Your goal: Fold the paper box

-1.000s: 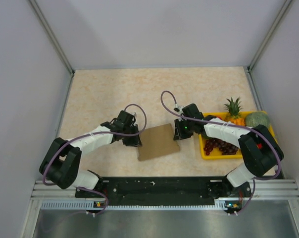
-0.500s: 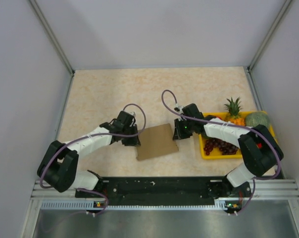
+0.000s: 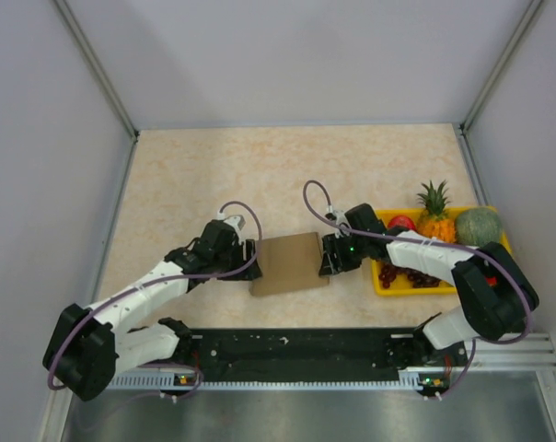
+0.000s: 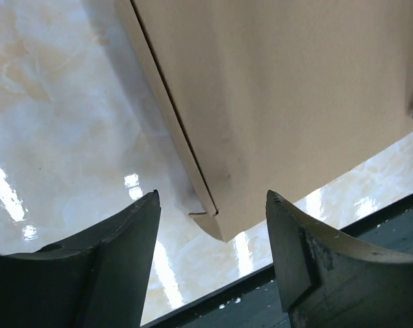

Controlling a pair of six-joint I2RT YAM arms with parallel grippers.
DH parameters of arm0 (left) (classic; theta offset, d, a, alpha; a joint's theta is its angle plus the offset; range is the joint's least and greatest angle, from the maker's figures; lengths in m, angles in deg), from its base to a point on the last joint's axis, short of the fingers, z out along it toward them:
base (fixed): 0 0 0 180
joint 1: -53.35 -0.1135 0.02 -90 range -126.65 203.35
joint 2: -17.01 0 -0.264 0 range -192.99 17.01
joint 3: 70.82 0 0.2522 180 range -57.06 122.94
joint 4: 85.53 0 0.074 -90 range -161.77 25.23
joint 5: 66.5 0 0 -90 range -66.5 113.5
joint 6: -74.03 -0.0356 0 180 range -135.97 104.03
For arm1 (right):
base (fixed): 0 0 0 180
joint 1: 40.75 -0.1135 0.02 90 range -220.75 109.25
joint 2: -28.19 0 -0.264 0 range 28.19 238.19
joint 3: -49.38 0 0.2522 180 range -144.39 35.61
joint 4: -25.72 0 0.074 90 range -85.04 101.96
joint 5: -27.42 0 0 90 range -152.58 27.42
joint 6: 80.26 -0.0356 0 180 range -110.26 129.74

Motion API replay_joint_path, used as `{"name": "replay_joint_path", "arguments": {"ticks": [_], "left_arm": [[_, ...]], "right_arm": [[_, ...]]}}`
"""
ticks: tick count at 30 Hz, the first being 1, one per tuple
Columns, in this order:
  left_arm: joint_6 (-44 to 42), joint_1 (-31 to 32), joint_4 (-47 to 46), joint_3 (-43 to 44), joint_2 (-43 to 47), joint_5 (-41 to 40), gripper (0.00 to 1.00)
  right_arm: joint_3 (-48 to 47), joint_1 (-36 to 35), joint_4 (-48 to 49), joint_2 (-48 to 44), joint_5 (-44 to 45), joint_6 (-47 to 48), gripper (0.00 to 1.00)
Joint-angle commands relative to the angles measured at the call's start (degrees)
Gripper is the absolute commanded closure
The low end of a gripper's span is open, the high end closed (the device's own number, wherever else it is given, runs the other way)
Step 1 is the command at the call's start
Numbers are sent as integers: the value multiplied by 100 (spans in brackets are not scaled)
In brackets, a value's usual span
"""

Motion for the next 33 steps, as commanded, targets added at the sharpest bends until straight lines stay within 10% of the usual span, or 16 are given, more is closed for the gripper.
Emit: {"name": "replay_joint_path", "arguments": {"ticks": [1,33], "left_arm": [[-243,16,-616,-565,559,301,37],[353,7,-1636,-549,-530,1056,36]], "right_arm": [[325,38,524,-499,-367,299,51],[353,82,1264,-235,-798,-1195,48]]}}
